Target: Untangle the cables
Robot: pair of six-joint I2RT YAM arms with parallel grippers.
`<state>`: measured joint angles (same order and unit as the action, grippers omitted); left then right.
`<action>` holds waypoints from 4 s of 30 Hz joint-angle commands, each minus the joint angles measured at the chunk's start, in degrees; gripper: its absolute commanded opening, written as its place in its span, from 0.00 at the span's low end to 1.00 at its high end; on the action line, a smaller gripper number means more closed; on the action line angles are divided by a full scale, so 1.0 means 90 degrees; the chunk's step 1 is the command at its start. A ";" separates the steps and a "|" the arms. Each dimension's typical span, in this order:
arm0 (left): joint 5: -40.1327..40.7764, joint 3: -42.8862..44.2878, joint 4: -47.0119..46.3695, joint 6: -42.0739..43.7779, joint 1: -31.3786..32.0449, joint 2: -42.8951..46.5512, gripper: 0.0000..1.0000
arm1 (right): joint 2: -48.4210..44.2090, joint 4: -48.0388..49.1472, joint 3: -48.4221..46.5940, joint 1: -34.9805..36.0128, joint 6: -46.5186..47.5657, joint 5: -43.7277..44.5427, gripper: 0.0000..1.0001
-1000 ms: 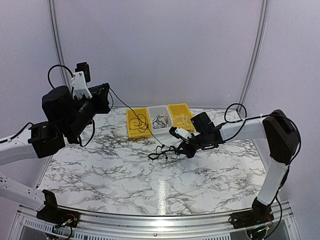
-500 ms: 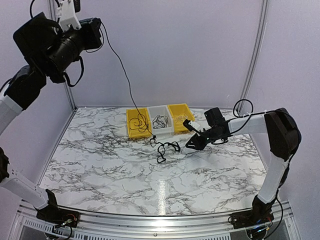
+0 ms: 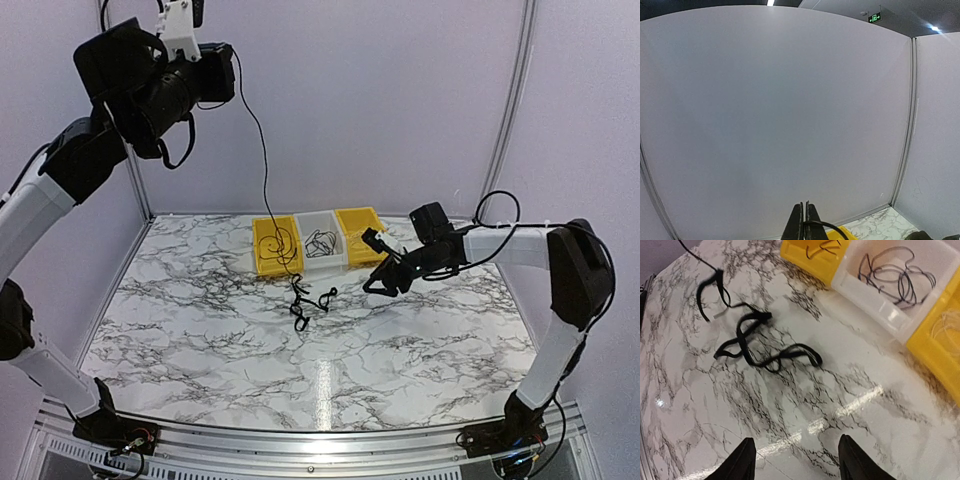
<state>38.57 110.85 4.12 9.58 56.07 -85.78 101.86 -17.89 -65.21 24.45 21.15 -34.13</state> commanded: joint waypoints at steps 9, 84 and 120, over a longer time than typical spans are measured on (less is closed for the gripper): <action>-0.0144 -0.1631 0.0109 -0.0645 -0.0030 0.1024 0.00 | 0.0948 -0.0357 -0.1732 0.1646 0.1322 0.0711 0.65; -0.3786 0.1908 0.1007 -0.2640 -0.3289 -0.3809 0.00 | -0.1513 -0.0539 0.1376 0.0506 0.1640 0.1039 0.73; -0.4922 0.0629 0.0667 -0.2627 -0.3734 -0.4766 0.00 | -0.1129 -0.0675 0.1323 0.0506 0.1795 0.1162 0.73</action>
<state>-6.17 119.79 7.33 -15.00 23.77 -127.46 91.20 -24.03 -52.93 29.28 36.51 -24.03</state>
